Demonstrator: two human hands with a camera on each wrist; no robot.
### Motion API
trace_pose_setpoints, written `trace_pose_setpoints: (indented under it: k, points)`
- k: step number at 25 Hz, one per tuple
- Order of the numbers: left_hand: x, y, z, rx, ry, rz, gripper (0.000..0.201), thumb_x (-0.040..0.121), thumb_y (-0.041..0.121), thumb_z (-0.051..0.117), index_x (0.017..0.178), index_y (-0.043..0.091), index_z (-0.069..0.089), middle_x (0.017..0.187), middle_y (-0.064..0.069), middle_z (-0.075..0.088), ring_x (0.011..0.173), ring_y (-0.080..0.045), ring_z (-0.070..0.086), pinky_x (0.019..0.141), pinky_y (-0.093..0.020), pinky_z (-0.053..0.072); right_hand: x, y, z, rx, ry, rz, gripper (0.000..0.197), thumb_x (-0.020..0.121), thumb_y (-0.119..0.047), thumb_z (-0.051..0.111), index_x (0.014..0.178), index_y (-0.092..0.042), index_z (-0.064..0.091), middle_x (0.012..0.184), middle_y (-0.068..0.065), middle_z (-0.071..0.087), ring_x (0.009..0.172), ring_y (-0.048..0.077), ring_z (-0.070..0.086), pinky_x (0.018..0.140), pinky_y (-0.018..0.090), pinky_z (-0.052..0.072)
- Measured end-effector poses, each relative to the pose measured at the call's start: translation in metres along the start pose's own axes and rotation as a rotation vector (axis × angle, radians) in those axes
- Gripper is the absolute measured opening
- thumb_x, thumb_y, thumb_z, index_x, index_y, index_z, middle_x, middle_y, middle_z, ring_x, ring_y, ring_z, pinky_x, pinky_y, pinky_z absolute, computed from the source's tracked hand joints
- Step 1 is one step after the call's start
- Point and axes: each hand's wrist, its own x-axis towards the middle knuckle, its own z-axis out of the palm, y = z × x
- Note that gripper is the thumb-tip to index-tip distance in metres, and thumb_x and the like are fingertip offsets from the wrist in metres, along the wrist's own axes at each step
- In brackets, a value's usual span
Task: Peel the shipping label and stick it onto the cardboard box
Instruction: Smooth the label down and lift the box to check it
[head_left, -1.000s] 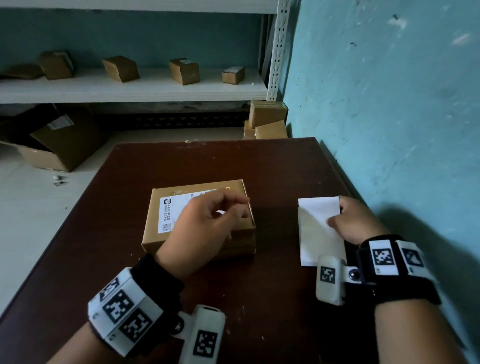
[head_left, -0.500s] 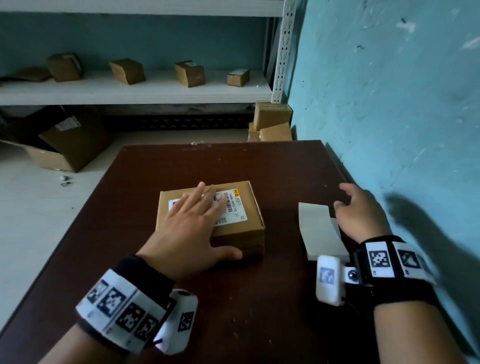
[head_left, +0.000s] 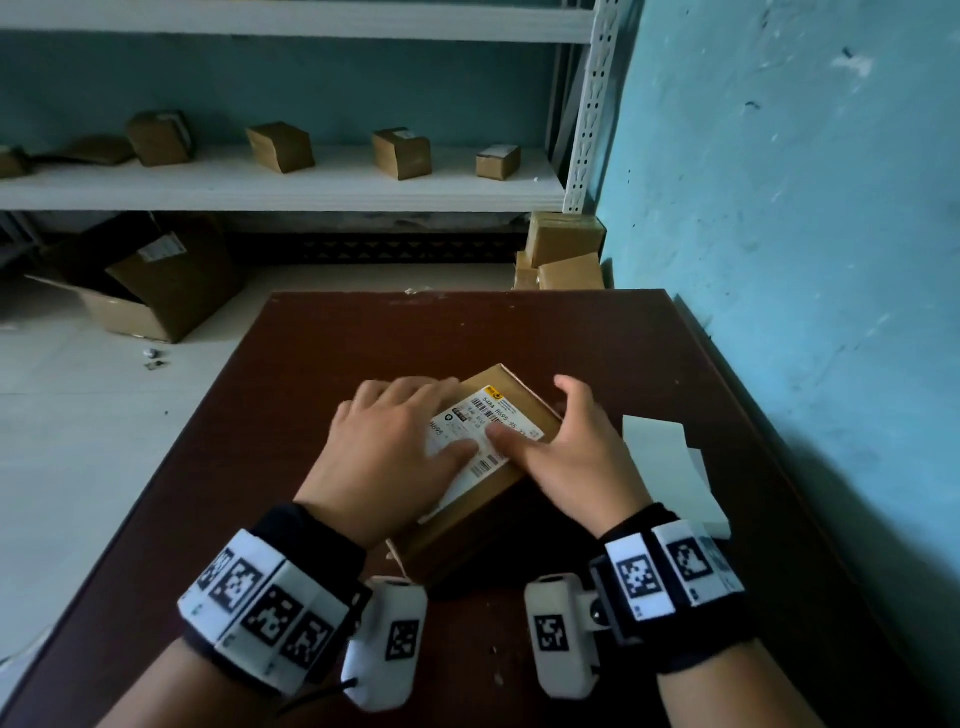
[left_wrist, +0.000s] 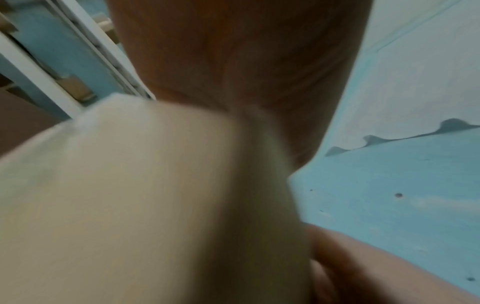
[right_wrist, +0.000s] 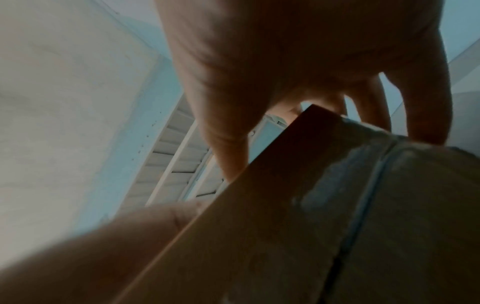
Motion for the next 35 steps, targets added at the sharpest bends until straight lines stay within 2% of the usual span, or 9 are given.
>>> trace_pose_setpoints:
  k: [3,7,11,14,16,20,26,32,35]
  points:
    - [0.001,-0.013,-0.002,-0.129,-0.148,-0.177,0.084,0.078,0.072,0.059,0.149,0.034,0.034,0.136,0.012,0.055,0.117,-0.006,0.056,0.1,-0.033,0.048,0.004,0.003,0.004,0.113,-0.056,0.002,0.066,0.068,-0.073,0.07,0.12,-0.034,0.06,0.108,-0.014,0.072,0.097,0.008,0.069,0.086,0.035,0.057]
    - [0.001,-0.027,-0.008,-0.438,-0.077,-0.249,0.053,0.08,0.05,0.074,0.129,0.036,0.06,0.095,0.021,0.068,0.074,0.006,0.068,0.062,-0.014,0.054,0.01,0.009,0.005,0.16,0.012,-0.07,0.034,0.084,-0.056,0.058,0.097,-0.028,0.073,0.08,-0.01,0.076,0.078,0.011,0.072,0.077,0.041,0.06]
    - [0.0,-0.041,-0.011,-0.544,-0.166,-0.212,0.028,0.086,0.037,0.074,0.113,0.037,0.07,0.094,0.018,0.074,0.084,0.001,0.07,0.081,-0.029,0.058,0.016,0.011,0.005,0.102,0.094,-0.084,0.038,0.1,-0.038,0.042,0.102,-0.014,0.072,0.083,0.0,0.075,0.084,0.022,0.069,0.075,0.04,0.055]
    - [-0.006,-0.042,-0.008,-0.825,-0.496,-0.22,0.063,0.077,0.031,0.083,0.131,0.035,0.051,0.11,0.013,0.073,0.098,-0.008,0.072,0.087,-0.032,0.058,0.013,0.008,0.002,0.107,0.075,-0.005,0.047,0.1,-0.047,0.044,0.138,-0.021,0.055,0.136,0.002,0.061,0.124,0.021,0.057,0.099,0.034,0.044]
    - [-0.005,-0.041,0.003,-0.747,-0.5,-0.214,0.09,0.073,0.049,0.082,0.146,0.029,0.033,0.124,0.013,0.067,0.108,-0.009,0.068,0.097,-0.034,0.053,0.008,0.004,-0.001,0.107,-0.001,0.085,0.079,0.094,-0.062,0.047,0.155,-0.018,0.024,0.156,0.009,0.035,0.139,0.027,0.043,0.108,0.038,0.036]
    - [0.003,-0.028,0.019,-0.521,-0.339,-0.262,0.109,0.072,0.067,0.07,0.156,0.025,0.014,0.141,0.006,0.054,0.117,-0.014,0.06,0.093,-0.029,0.05,-0.002,-0.003,0.004,0.244,-0.265,0.036,0.084,0.083,-0.063,0.064,0.15,-0.027,0.029,0.14,-0.011,0.055,0.119,0.009,0.06,0.101,0.03,0.048]
    - [0.012,-0.057,0.022,-0.973,-0.358,-0.343,0.155,0.039,0.058,0.095,0.152,0.044,-0.01,0.148,0.011,0.044,0.114,-0.017,0.065,0.081,-0.048,0.06,-0.001,0.006,0.004,0.405,-0.464,-0.038,0.083,0.082,-0.032,0.079,0.148,-0.034,0.029,0.124,-0.013,0.068,0.109,0.005,0.068,0.094,0.027,0.055]
    - [0.019,-0.049,0.023,-1.153,-0.123,-0.371,0.056,0.076,0.024,0.083,0.124,0.028,0.054,0.117,-0.003,0.068,0.09,-0.029,0.075,0.064,-0.046,0.06,-0.004,0.006,-0.001,0.379,-0.532,-0.073,0.099,0.08,-0.02,0.082,0.154,-0.029,0.017,0.13,-0.01,0.065,0.109,0.0,0.067,0.083,0.015,0.054]
    - [0.019,-0.048,0.02,-1.155,-0.001,-0.31,0.028,0.09,0.024,0.07,0.117,0.025,0.062,0.112,-0.007,0.071,0.089,-0.027,0.074,0.065,-0.043,0.061,-0.005,0.001,-0.009,0.182,-0.527,-0.072,0.141,0.069,-0.039,0.088,0.149,-0.043,-0.028,0.157,-0.003,0.037,0.136,0.01,0.046,0.11,0.03,0.041]
